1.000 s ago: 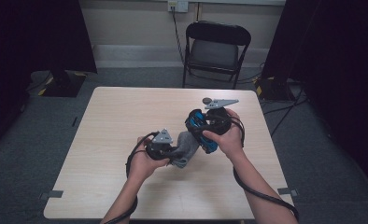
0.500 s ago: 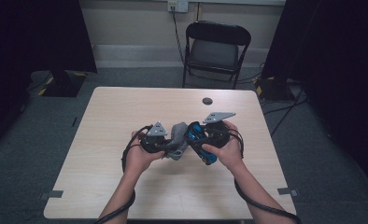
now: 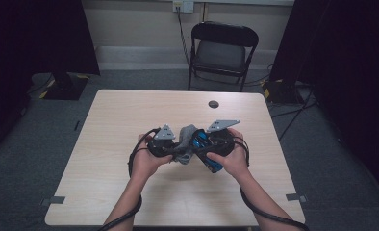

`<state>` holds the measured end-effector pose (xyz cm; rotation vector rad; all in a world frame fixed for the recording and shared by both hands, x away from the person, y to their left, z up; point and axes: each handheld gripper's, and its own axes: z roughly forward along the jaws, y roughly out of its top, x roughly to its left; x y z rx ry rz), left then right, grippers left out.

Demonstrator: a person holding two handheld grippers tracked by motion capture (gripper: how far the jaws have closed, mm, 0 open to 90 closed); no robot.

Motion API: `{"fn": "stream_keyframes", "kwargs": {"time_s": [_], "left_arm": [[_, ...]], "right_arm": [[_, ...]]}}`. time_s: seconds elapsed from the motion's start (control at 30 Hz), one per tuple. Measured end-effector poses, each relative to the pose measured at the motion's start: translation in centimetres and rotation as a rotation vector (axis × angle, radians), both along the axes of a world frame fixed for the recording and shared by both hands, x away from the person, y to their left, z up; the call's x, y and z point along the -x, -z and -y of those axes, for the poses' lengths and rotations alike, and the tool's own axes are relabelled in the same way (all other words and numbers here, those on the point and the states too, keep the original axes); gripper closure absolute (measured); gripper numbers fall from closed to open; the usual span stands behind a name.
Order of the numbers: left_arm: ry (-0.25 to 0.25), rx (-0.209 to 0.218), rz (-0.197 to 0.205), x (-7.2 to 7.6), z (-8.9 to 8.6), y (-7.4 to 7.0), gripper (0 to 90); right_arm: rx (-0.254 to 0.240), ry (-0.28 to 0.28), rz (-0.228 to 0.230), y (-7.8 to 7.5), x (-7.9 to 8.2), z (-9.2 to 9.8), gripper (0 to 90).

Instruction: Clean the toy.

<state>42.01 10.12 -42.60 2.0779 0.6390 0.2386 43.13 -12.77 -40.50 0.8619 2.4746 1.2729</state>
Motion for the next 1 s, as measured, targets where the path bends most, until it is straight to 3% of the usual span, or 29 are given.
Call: {"fn": "stream_keyframes", "kwargs": {"time_s": [0.13,0.53,0.77,1.0], "left_arm": [[0.010,-0.011,0.001,0.2,0.4,0.1,74.8],[0.004,-0.011,0.002,0.6,0.7,0.0,74.5],[0.013,0.008,0.002,0.6,0.6,0.1,74.5],[0.042,-0.001,-0.006,0.9,1.3,0.6,74.6]], "right_arm": [[0.029,0.005,0.008,0.3,0.0,-0.3,25.3],[0.027,0.025,0.018,0.0,-0.6,-0.7,25.3],[0.004,0.030,0.015,-0.2,-0.7,-0.8,25.3],[-0.029,0.042,0.003,-0.6,-1.1,-0.6,25.3]]}}
